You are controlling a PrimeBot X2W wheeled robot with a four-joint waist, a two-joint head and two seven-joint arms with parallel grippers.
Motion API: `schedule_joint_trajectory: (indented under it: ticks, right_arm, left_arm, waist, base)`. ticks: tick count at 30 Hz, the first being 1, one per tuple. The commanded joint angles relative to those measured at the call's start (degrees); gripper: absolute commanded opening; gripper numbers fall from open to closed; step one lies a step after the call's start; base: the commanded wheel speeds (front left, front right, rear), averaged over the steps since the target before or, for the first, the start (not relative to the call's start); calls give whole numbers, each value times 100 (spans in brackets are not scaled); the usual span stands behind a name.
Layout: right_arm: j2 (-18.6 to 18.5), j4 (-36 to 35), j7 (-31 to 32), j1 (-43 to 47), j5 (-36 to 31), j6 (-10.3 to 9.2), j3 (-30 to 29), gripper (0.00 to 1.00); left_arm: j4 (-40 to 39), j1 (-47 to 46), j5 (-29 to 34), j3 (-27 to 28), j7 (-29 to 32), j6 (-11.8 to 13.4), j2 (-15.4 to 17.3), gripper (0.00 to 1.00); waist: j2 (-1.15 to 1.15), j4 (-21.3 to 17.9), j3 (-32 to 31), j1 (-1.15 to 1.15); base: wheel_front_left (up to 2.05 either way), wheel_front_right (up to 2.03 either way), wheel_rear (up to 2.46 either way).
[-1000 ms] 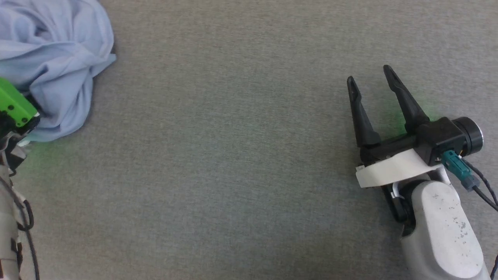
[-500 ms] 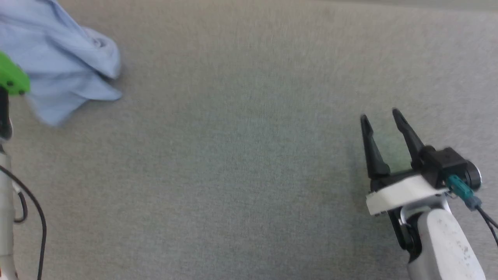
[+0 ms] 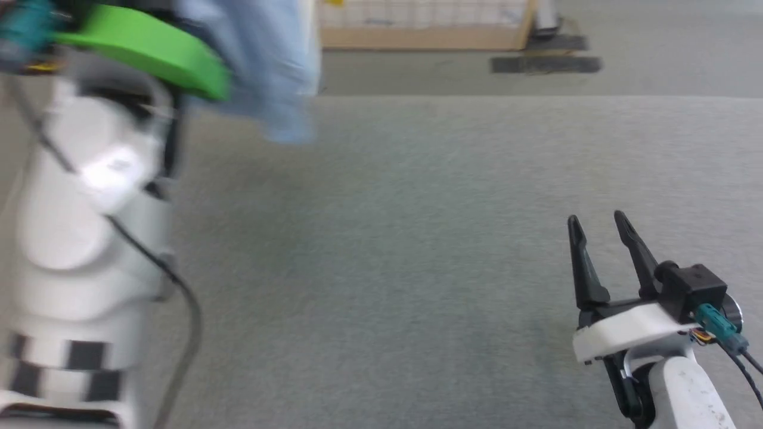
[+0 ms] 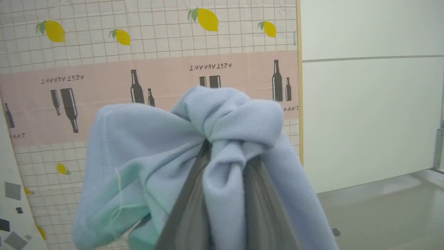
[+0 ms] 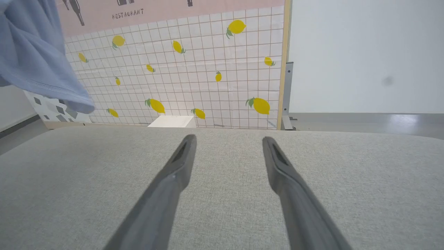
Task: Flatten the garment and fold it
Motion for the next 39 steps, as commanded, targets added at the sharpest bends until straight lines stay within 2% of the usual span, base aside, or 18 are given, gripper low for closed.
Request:
schedule_joint_trajectory:
  ticks: [1, 5, 9, 14, 17, 20, 22, 23, 24, 26, 29, 34, 36, 39]
  right_arm:
    - [-5, -25, -24, 99, -4, -9, -36, 100]
    - [-5, -106, 35, 204, -15, -9, -135, 100]
    - [-5, -191, 93, 266, -3, -9, -153, 100]
    - [-5, -238, 137, 306, 38, -9, -71, 100]
    - [-5, -229, 161, 328, 50, -9, -29, 100]
    - [-5, -208, 185, 350, 57, -9, -1, 100]
    - [-5, -201, 207, 375, 49, -9, 20, 100]
    - [-5, -203, 221, 393, 37, -9, 27, 100]
    - [-5, -211, 236, 407, 25, -9, 35, 100]
    - [-5, -232, 270, 431, -3, -9, 40, 100]
    - [-5, -272, 306, 458, -35, -9, 32, 100]
    - [-5, -355, 359, 506, -80, -9, 32, 100]
    - [-5, -384, 382, 515, -99, -9, 35, 100]
    - [-5, -417, 411, 509, -114, -9, 50, 100]
  left_arm:
    - [-42, 143, -86, -118, 12, -37, -203, 0]
    - [49, 629, -409, -491, 198, -146, -762, 0]
    - [484, 1223, -723, -877, 590, -245, -1107, 0]
    - [1354, 1871, -986, -1538, 1896, -394, -1219, 0]
    - [1737, 2112, -1001, -1886, 2737, -451, -1141, 0]
    - [1888, 2286, -1045, -2046, 3253, -458, -1068, 0]
    - [1892, 2391, -1112, -2060, 3447, -416, -1051, 48]
    - [1862, 2436, -1135, -2062, 3512, -390, -1038, 100]
    - [1802, 2467, -1164, -2032, 3489, -364, -1036, 100]
    - [1568, 2504, -1190, -1878, 3138, -263, -1033, 100]
    - [1138, 2564, -1140, -1535, 2162, -42, -1027, 100]
    - [540, 2695, -845, -990, 181, 255, -923, 100]
    - [420, 2789, -771, -828, -394, 320, -859, 100]
    - [334, 2966, -697, -624, -931, 390, -742, 100]
  waist:
    - [-1, -591, -386, 0]
    - [-1, -873, -403, 0]
    - [-1, -1114, -340, 0]
    - [-1, -1317, -265, 0]
    - [-1, -1370, -252, 0]
    - [-1, -1379, -271, 0]
    - [-1, -1348, -306, 0]
    - [-1, -1319, -331, 0]
    - [-1, -1290, -349, 0]
    - [-1, -1219, -394, 0]
    - [-1, -1088, -468, 0]
    - [-1, -827, -567, 0]
    - [-1, -729, -597, 0]
    - [-1, -616, -620, 0]
  base:
    - [0, 0, 0]
    - [0, 0, 0]
    - [0, 0, 0]
    - [0, 0, 0]
    - [0, 0, 0]
    - [0, 0, 0]
    - [0, 0, 0]
    - [0, 0, 0]
    - [0, 0, 0]
    - [0, 0, 0]
    - [0, 0, 0]
    - [0, 0, 0]
    - [0, 0, 0]
    - [0, 0, 0]
